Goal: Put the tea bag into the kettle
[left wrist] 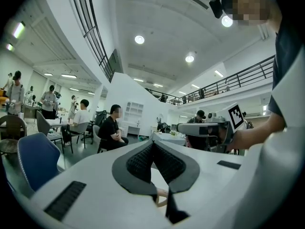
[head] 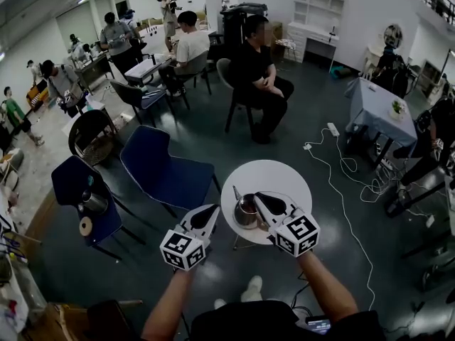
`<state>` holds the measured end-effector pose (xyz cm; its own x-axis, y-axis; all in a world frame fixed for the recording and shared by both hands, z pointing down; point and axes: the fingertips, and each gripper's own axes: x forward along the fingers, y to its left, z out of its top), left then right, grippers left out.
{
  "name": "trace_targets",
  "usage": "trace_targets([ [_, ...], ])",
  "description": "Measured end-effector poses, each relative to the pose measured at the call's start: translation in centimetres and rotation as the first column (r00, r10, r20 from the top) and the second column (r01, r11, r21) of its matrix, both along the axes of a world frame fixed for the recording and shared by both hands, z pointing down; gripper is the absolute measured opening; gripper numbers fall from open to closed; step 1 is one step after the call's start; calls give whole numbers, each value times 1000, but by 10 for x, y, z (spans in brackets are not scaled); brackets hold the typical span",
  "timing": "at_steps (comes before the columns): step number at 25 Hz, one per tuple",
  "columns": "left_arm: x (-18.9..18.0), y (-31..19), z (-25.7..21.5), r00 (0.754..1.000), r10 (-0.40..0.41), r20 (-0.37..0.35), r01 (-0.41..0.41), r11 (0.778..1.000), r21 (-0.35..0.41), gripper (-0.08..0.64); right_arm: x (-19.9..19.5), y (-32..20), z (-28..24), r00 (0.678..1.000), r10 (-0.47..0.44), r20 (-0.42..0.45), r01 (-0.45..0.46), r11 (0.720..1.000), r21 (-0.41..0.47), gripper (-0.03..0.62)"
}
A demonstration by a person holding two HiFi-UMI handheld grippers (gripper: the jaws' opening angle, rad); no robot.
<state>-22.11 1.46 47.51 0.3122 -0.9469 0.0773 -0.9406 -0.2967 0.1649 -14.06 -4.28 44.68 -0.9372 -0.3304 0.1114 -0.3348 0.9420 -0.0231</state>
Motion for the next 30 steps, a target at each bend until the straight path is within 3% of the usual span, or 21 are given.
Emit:
trace_targets([
  [30,-3,180,-12,993,114,35,-116,992,53,15,-3,185,-17,994,90,66,-92,995,36,18],
])
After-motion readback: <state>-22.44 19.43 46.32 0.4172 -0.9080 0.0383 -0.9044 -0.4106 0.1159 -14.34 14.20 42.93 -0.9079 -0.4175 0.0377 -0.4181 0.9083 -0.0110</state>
